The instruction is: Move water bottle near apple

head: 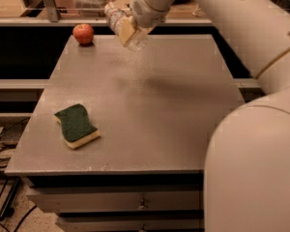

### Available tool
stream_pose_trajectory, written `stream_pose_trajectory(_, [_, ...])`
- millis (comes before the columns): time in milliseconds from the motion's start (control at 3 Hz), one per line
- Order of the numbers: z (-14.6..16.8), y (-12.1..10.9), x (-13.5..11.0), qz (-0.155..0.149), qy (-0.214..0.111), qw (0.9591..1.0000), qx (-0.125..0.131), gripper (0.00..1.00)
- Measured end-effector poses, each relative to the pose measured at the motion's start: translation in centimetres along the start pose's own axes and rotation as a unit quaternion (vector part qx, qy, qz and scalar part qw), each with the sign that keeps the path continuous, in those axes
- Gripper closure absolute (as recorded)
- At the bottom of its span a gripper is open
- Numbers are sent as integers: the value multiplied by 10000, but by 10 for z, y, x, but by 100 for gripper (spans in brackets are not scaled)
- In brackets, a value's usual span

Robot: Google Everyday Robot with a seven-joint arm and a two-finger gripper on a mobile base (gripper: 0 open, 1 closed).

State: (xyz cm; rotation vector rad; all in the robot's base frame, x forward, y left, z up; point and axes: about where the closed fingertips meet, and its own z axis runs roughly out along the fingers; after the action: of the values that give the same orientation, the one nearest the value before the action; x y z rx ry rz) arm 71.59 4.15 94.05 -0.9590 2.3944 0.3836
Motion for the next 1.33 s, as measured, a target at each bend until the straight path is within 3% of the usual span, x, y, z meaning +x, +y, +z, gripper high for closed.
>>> stream_pose_trajectory(333, [2,3,-13,-42,-76,10000,-31,100])
stream_pose_trajectory(667, [12,2,-5,96,58,9999,-82,100])
stream_pose_trajectory(1000, [39,2,-4,473,-89,9982,-358,100])
stream_pose_trajectory(1333, [78,0,-26,966,-517,9908,-791,100])
